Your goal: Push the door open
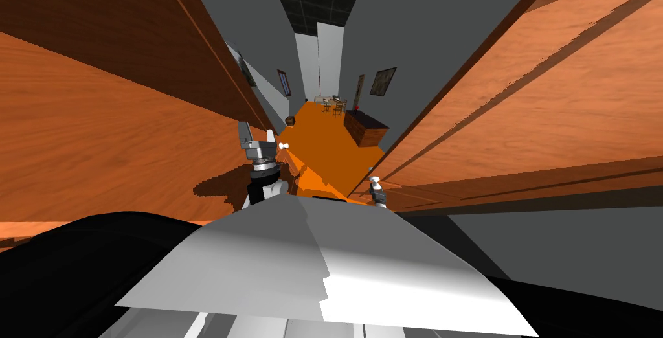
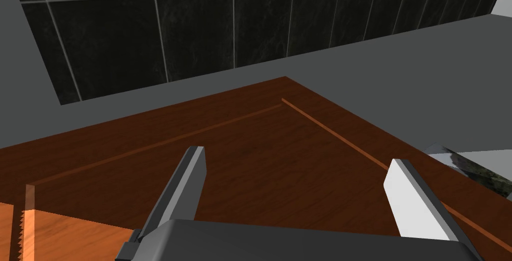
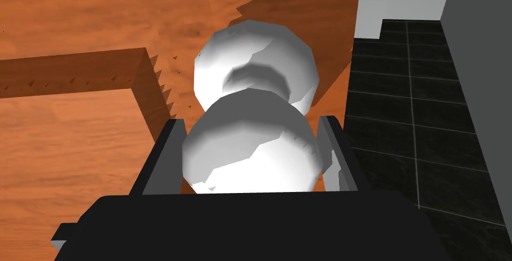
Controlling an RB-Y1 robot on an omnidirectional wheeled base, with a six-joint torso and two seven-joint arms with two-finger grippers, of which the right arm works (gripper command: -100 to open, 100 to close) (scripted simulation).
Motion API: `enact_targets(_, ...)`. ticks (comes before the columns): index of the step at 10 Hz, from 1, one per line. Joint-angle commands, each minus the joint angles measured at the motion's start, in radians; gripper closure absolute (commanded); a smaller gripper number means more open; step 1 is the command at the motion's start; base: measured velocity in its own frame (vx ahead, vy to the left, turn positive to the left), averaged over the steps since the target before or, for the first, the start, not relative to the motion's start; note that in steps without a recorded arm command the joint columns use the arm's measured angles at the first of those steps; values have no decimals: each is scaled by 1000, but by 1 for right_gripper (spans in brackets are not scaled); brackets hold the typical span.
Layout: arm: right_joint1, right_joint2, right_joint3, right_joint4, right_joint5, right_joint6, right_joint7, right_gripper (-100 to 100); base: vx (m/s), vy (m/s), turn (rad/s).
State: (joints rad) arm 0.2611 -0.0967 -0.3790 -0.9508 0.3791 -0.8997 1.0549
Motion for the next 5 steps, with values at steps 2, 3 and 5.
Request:
enact_targets(2, -9, -1, 5, -1, -24, 1, -70, 100, 22, -3, -1)
enact_targets(3, -13, -1, 7, 2, -33, 1, -96, 100, 31, -7, 6)
enact_targets(5, -21, -2, 12, 9, -57, 2, -151, 100, 33, -6, 6)
